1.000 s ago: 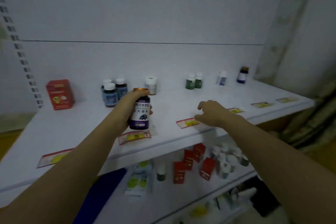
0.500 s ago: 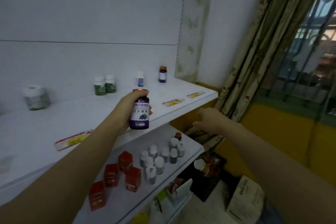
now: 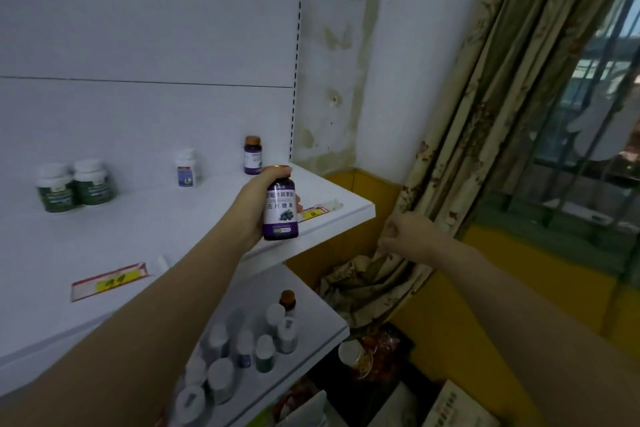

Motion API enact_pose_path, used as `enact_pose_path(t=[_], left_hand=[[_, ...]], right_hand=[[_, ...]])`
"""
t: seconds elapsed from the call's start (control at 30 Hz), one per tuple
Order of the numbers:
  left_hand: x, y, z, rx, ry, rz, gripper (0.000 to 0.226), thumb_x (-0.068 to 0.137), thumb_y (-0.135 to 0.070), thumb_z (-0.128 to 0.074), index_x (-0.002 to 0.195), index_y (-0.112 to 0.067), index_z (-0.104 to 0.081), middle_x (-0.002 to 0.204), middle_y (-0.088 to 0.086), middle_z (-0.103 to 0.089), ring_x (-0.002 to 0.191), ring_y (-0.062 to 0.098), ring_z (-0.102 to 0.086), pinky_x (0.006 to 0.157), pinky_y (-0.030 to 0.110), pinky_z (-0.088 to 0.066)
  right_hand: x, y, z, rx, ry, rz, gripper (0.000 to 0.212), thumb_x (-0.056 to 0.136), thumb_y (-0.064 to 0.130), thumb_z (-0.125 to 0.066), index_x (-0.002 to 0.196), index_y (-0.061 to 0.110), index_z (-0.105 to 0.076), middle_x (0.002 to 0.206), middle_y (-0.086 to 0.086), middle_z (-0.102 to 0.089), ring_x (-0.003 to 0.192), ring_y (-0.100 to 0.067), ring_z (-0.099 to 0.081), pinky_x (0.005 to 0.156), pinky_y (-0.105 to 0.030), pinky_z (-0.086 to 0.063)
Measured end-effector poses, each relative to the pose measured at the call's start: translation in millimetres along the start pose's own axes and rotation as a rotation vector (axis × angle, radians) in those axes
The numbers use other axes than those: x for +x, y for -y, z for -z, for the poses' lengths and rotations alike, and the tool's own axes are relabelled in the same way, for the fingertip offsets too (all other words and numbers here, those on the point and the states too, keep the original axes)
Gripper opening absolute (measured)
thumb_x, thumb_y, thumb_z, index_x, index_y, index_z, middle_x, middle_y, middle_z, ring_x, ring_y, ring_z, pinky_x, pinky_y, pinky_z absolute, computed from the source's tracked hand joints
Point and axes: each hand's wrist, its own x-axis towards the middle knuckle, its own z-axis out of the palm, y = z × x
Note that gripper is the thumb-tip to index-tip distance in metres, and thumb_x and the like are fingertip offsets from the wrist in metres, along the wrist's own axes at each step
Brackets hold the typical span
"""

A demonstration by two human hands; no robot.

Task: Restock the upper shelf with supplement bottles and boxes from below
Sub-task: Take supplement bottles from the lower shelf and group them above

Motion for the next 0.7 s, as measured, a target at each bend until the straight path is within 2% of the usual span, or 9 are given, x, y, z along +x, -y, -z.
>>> enact_pose_path(t=[0.17, 0.23, 0.27, 0.3, 0.4, 0.5, 0.53, 0.63, 0.7], left_hand=[[72, 5, -7, 0.095, -0.069, -0.05, 0.016, 0.086, -0.027, -0.062, 0.091, -0.013, -0.056, 0.074, 0.008, -0.063, 0.059, 0.019, -0.063, 0.054, 0.024, -0.057], [101, 2, -9, 0.089, -0.081, -0.088, 0.017, 0.086, -0.025, -0.062, 0.095, -0.012, -0.055, 0.076, 0.009, -0.062, 0.061, 0.02, -0.062, 0.053, 0.023, -0.056], [114, 0, -9, 0.084, -0.092, -0.104, 0.017, 0.086, -0.024, -0.062, 0.095, -0.011, -0.055, 0.076, 0.009, -0.062, 0.062, 0.02, -0.062, 0.053, 0.023, -0.056], [127, -2, -9, 0.083, -0.107, -0.116, 0.016, 0.086, -0.024, -0.062, 0.094, -0.011, -0.055, 0.076, 0.009, -0.061, 0.064, 0.02, -0.061, 0.054, 0.023, -0.056], [167, -5, -11, 0.081, -0.157, -0.152, 0.012, 0.086, -0.025, -0.062, 0.087, -0.015, -0.056, 0.079, 0.005, -0.062, 0.07, 0.019, -0.062, 0.065, 0.028, -0.056], [203, -7, -17, 0.098, -0.198, -0.201, 0.008, 0.086, -0.025, -0.063, 0.083, -0.02, -0.057, 0.082, 0.002, -0.063, 0.077, 0.019, -0.062, 0.083, 0.037, -0.051], [212, -6, -20, 0.108, -0.211, -0.208, 0.006, 0.086, -0.023, -0.063, 0.084, -0.021, -0.058, 0.082, 0.001, -0.063, 0.077, 0.019, -0.062, 0.086, 0.038, -0.051], [235, -1, -28, 0.129, -0.259, -0.208, 0.005, 0.086, -0.021, -0.064, 0.085, -0.024, -0.06, 0.084, 0.001, -0.065, 0.077, 0.017, -0.063, 0.077, 0.033, -0.053], [250, 1, -27, 0.194, -0.289, -0.205, 0.005, 0.086, -0.024, -0.065, 0.087, -0.026, -0.061, 0.089, 0.0, -0.065, 0.08, 0.015, -0.063, 0.074, 0.029, -0.052]], right_hand=[[75, -13, 0, 0.046, -0.02, 0.07, 0.046, 0.095, 0.035, -0.05, 0.133, 0.009, -0.047, 0.128, -0.011, -0.052, 0.112, -0.024, -0.052, 0.075, -0.023, -0.038], [108, -11, 2, 0.091, -0.028, 0.105, 0.027, 0.094, 0.037, -0.052, 0.111, 0.017, -0.056, 0.109, -0.006, -0.055, 0.091, -0.017, -0.052, 0.062, -0.02, -0.036], [122, -7, 6, 0.109, -0.028, 0.122, 0.019, 0.093, 0.038, -0.052, 0.098, 0.02, -0.054, 0.099, -0.003, -0.053, 0.083, -0.014, -0.048, 0.057, -0.019, -0.033], [136, -2, 12, 0.13, -0.025, 0.143, 0.019, 0.092, 0.039, -0.053, 0.095, 0.019, -0.052, 0.096, -0.002, -0.052, 0.082, -0.014, -0.046, 0.056, -0.02, -0.032], [172, 19, 26, 0.232, -0.004, 0.266, 0.041, 0.09, 0.038, -0.058, 0.122, 0.014, -0.054, 0.114, 0.0, -0.055, 0.096, -0.013, -0.047, 0.068, -0.02, -0.038], [210, 48, 26, 0.406, 0.051, 0.322, 0.064, 0.083, 0.044, -0.067, 0.137, 0.017, -0.046, 0.132, -0.002, -0.054, 0.114, -0.016, -0.054, 0.085, -0.024, -0.042], [221, 58, 22, 0.453, 0.08, 0.341, 0.065, 0.08, 0.043, -0.07, 0.135, 0.017, -0.048, 0.129, -0.002, -0.056, 0.112, -0.016, -0.056, 0.083, -0.025, -0.044], [257, 80, 8, 0.524, 0.068, 0.422, 0.031, 0.08, 0.032, -0.072, 0.104, 0.014, -0.064, 0.094, -0.001, -0.068, 0.085, -0.015, -0.064, 0.064, -0.022, -0.048], [280, 88, 0, 0.526, 0.022, 0.432, 0.026, 0.08, 0.032, -0.071, 0.099, 0.015, -0.067, 0.083, 0.001, -0.067, 0.081, -0.015, -0.065, 0.059, -0.02, -0.046]])
